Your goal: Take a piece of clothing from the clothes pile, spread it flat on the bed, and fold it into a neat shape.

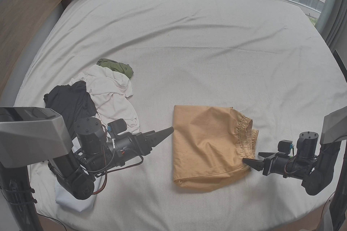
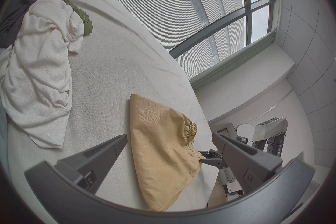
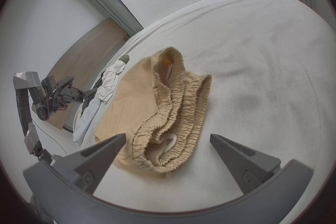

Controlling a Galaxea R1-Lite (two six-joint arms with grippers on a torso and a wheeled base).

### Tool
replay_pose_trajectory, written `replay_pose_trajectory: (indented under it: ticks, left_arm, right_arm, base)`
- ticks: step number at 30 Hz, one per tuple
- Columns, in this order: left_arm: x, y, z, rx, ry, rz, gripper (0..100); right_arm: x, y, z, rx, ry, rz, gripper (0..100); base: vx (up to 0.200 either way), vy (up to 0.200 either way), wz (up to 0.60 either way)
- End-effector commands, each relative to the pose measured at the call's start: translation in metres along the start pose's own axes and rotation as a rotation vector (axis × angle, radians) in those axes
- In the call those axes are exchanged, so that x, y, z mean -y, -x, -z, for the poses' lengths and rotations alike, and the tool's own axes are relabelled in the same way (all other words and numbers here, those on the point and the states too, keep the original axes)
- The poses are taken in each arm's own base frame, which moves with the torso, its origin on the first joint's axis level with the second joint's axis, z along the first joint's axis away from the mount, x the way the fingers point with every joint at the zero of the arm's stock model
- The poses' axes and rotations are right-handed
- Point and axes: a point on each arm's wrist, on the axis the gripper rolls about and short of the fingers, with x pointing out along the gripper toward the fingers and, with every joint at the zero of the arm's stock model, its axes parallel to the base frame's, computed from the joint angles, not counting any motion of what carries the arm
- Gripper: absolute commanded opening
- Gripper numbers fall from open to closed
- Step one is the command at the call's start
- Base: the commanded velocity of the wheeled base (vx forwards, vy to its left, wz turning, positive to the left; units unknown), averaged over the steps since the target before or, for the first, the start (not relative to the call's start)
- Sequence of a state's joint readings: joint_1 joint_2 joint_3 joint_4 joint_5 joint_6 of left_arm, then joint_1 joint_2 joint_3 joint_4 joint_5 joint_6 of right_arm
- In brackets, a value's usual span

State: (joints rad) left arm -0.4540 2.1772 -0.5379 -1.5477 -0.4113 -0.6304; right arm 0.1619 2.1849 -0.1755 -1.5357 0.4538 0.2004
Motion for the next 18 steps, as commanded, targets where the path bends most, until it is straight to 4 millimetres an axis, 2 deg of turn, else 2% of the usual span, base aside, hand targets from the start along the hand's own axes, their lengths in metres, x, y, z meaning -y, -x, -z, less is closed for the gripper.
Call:
replay_pose_trajectory:
  ticks: [1, 11, 18]
  left_arm:
    - [0.0, 0.0, 0.0, 0.0, 0.0, 0.0, 100]
    - [0.0, 0.0, 0.0, 0.0, 0.0, 0.0, 100]
    - [0.0, 0.0, -0.001, 0.002, 0.0, -0.001, 100]
  right_arm:
    - [-0.003, -0.009, 0.009, -0.042, -0.029, -0.018, 100]
    - [-0.004, -0.023, 0.009, -0.043, -0.104, -0.045, 100]
    - [-0.012, -0.035, 0.006, -0.033, -0.174, -0.084, 100]
  base:
    - [0.0, 0.0, 0.0]
    - [0.0, 0.0, 0.0]
    - [0.0, 0.0, 0.0]
